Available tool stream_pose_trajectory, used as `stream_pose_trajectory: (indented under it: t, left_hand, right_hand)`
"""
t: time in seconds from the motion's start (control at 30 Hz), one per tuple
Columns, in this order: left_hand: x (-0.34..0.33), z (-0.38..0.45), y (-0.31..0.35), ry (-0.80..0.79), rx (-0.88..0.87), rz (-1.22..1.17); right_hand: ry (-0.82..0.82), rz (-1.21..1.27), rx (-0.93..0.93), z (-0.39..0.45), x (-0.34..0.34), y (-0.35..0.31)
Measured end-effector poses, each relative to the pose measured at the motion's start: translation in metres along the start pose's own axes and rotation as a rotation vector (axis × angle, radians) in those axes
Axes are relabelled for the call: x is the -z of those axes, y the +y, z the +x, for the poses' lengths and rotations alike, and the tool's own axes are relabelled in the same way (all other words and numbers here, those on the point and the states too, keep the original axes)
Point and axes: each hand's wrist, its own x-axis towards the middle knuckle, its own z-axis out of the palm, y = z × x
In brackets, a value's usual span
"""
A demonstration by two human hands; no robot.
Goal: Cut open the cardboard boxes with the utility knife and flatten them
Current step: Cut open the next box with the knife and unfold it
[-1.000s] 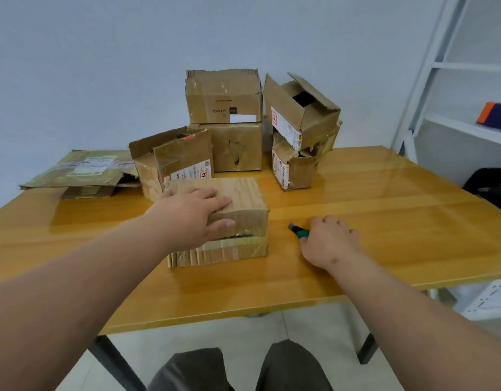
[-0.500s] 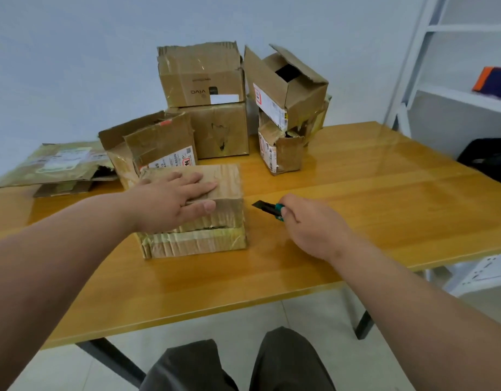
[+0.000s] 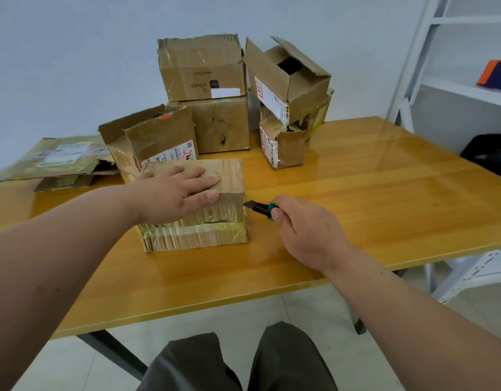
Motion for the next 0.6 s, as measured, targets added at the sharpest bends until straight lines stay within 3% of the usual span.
stream_pose_trajectory:
  t: [0.23,0.6]
  left_hand:
    - [-0.0014,0.0006,-0.0012,0.006,0.003,-0.011]
    - [-0.001,0.0006,0.0032,0.003,0.004,-0.024]
  right_hand:
    - [-0.003,0.022,-0.031,0.0031,-0.0023,-0.0055]
    - [0.012,-0.12,0.065,-0.0003,-0.0046,-0.0008]
